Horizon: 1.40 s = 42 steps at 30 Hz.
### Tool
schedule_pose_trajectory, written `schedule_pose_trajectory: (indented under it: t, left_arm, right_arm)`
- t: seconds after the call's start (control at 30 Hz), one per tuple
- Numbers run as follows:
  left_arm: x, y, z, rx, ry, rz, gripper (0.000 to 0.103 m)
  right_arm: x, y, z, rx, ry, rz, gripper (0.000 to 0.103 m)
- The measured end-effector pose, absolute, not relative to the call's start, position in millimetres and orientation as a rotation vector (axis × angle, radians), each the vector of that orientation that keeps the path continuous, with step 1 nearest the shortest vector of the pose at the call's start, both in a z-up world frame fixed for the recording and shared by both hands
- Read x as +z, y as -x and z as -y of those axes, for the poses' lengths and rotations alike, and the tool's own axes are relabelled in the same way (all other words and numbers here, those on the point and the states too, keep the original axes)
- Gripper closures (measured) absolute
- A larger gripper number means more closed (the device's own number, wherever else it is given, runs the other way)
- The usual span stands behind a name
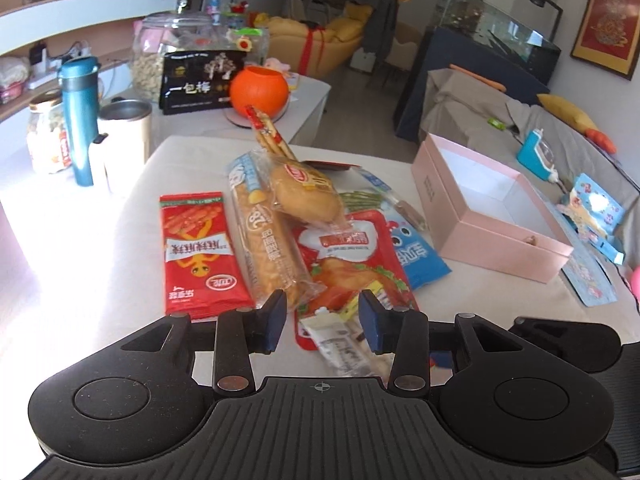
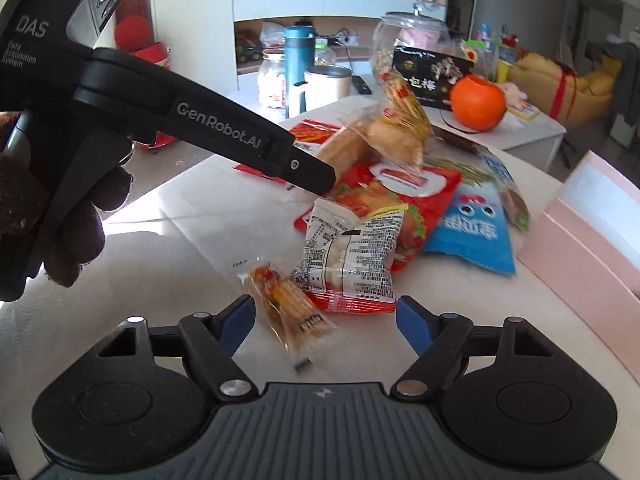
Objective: Organize snacks
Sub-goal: 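Move left gripper to white snack packet while right gripper approaches small orange snack, then grasp white snack packet with left gripper while right gripper grasps small orange snack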
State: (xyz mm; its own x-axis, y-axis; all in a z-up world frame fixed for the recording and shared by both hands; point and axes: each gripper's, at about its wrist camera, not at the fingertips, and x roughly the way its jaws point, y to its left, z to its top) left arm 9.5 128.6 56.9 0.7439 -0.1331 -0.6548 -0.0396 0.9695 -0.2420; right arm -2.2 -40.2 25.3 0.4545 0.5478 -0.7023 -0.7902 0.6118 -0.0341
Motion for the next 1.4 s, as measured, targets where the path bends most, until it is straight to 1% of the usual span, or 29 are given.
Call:
schedule_pose_trajectory:
  t: [0.03, 0.13, 0.33, 0.47, 0.57, 0.63, 0.67, 1.0, 1.1, 1.17, 1.33, 1.4]
  left_arm:
    - [58.3, -8.1, -130.0, -0.045, 0.255, -0.729, 0.059]
    - [58.7, -5.9, -130.1, -0.031, 0.269, -0.729, 0.059]
    - [41.5, -6.0, -111.4, -0.047, 0.265, -0.790, 0.059]
    - [32.6, -16.9, -85.8, -0.041, 0.198, -0.789, 0.058]
    - [26.7, -27.2, -63.1, -0.048, 0.109, -0.794, 0.054]
    - [25.2, -27.3, -52.4, -0.056, 0.042, -0.787, 0.050]
    - [24.9, -25.7, -49.4, -0.070, 0.021, -0.786, 0.050]
    - [35.0, 11.0, -50.0, -0.239, -0.036, -0.813, 0.051]
    - [37.0, 19.4, -43.6, -0.262, -0.082, -0.822, 0.051]
    - [35.5, 22.6, -35.7, -0.272, -0.125, -0.821, 0.051]
    - [26.5, 22.1, -17.4, -0.288, -0.216, -0.823, 0.050]
    - [24.2, 21.6, -11.6, -0.298, -0.235, -0.824, 0.045]
  right_arm:
    - [25.3, 2.6, 35.1, 0.865, 0.391, -0.712, 0.050]
    - [28.3, 3.0, 37.8, 0.886, 0.361, -0.742, 0.063]
    - [30.8, -2.5, 98.1, 0.713, 0.350, -0.758, 0.064]
    - [31.6, -20.1, 143.5, 0.544, 0.307, -0.768, 0.063]
    - [30.4, -28.1, 165.7, 0.461, 0.263, -0.771, 0.055]
    - [28.5, -29.7, 174.4, 0.450, 0.239, -0.780, 0.034]
    - [28.0, -29.6, 177.2, 0.453, 0.231, -0.779, 0.031]
    - [18.6, -41.6, 158.7, 0.492, 0.281, -0.792, 0.030]
    - [14.5, -44.1, 157.7, 0.480, 0.270, -0.783, 0.023]
    - [13.1, -43.3, 160.6, 0.477, 0.257, -0.782, 0.022]
    - [8.2, -45.5, 172.5, 0.468, 0.185, -0.797, 0.012]
    - [7.0, -43.5, 172.4, 0.465, 0.191, -0.784, 0.010]
